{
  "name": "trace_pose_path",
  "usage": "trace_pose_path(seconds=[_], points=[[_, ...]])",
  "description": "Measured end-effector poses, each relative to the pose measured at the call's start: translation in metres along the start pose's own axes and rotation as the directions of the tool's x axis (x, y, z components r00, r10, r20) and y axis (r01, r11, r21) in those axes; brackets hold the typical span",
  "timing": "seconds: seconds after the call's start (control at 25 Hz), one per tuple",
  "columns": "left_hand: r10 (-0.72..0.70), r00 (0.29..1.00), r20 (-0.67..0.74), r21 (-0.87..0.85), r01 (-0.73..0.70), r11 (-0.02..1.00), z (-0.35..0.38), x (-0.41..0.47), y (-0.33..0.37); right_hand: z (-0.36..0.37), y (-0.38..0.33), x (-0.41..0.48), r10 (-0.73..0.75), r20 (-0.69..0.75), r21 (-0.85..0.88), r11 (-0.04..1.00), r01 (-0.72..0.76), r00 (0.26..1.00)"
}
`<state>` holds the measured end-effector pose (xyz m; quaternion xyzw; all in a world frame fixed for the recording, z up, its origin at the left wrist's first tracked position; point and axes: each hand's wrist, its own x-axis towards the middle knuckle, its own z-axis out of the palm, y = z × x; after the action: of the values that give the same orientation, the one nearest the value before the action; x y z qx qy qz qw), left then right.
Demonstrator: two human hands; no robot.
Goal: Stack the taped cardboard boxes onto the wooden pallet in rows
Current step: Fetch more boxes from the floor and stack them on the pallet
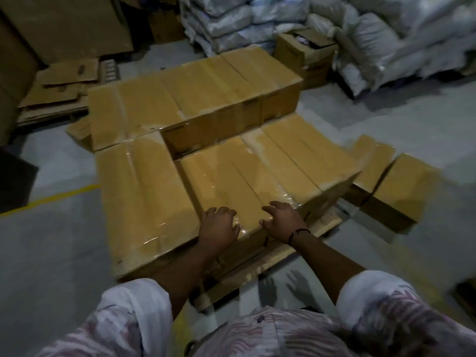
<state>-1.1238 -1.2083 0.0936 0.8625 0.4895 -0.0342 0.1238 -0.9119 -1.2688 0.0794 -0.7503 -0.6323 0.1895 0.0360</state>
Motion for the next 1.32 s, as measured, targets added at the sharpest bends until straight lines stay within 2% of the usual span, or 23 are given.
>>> trace_pose_path(seconds=[0.16, 0.32, 0.44, 0.56, 0.76, 1.04, 1.2, 1.32], points=[[0.175, 0.981, 0.086, -0.02, -0.174, 0.985, 0.012, 0.065, 0.132, -0.037, 0.144, -0.043, 0.206, -0.02, 0.061, 0.977, -0.204, 0.978], [0.327, 0.935, 0.136, -0.074, -0.32, 0.945, 0.021, 0.11, 0.249, -0.074, 0.263, -0.087, 0.412, -0.082, 0.123, 0.908, -0.401, 0.907], [0.406, 0.893, 0.192, -0.061, -0.402, 0.913, 0.028, 0.136, 0.316, -0.089, 0.321, -0.107, 0.524, -0.133, 0.18, 0.848, -0.499, 0.841], [0.476, 0.845, 0.244, -0.079, -0.471, 0.878, 0.045, 0.176, 0.362, -0.085, 0.37, -0.113, 0.62, -0.12, 0.278, 0.771, -0.574, 0.775], [0.497, 0.785, 0.369, -0.132, -0.485, 0.865, 0.088, 0.27, 0.439, -0.075, 0.46, -0.093, 0.706, -0.051, 0.404, 0.661, -0.632, 0.706], [0.474, 0.73, 0.492, -0.22, -0.423, 0.879, 0.115, 0.416, 0.572, -0.111, 0.621, -0.025, 0.752, 0.133, 0.41, 0.551, -0.727, 0.646], [0.457, 0.733, 0.504, -0.196, -0.418, 0.887, 0.131, 0.506, 0.639, -0.136, 0.714, 0.024, 0.778, 0.082, 0.431, 0.536, -0.726, 0.623], [0.373, 0.752, 0.543, -0.197, -0.318, 0.927, 0.161, 0.566, 0.682, -0.131, 0.785, 0.062, 0.778, 0.193, 0.491, 0.45, -0.746, 0.597]])
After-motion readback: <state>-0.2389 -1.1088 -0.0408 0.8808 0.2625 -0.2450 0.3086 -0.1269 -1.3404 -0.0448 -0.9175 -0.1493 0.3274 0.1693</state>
